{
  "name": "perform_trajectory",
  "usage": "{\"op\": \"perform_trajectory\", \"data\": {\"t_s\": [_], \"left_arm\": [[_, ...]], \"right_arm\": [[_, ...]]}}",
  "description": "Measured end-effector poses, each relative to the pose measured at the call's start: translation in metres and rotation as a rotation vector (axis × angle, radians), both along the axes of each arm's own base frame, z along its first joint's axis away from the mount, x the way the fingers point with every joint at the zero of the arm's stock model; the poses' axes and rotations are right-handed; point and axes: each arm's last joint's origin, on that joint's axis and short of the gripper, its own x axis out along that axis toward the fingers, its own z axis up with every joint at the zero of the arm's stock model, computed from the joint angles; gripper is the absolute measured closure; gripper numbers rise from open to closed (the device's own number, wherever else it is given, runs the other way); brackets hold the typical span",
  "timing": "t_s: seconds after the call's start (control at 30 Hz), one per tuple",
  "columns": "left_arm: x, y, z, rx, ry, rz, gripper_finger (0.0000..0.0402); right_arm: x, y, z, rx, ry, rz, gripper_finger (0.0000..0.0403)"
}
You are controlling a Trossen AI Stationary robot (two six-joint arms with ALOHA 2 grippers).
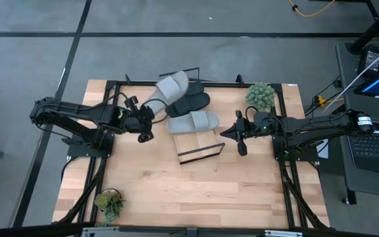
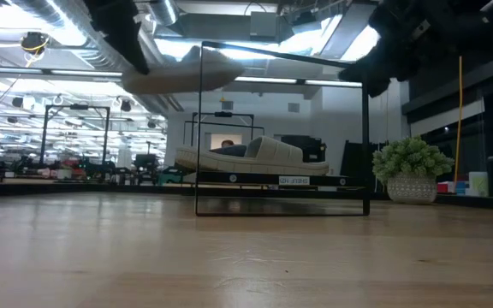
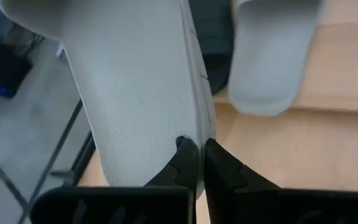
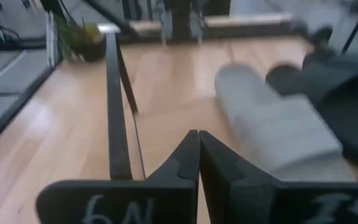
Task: Pick and place slides into the shelf
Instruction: Put the gray slide on the shelf
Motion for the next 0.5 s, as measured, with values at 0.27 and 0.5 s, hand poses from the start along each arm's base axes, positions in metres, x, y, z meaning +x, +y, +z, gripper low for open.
{"op": "perform_trajectory", "data": {"t_s": [0.27, 0.5], "left_arm": [[0.013, -0.017, -0.003, 0.024, 0.011, -0.145, 0.04], [0.03, -0.034, -0.008, 0.008, 0.008, -0.336, 0.04]], "right_arm": [[-0.005, 0.0, 0.015, -0.053, -0.112, 0.013, 0.0392], [-0.02, 0.001, 0.028, -0.079, -0.163, 0.018, 0.0392]]}}
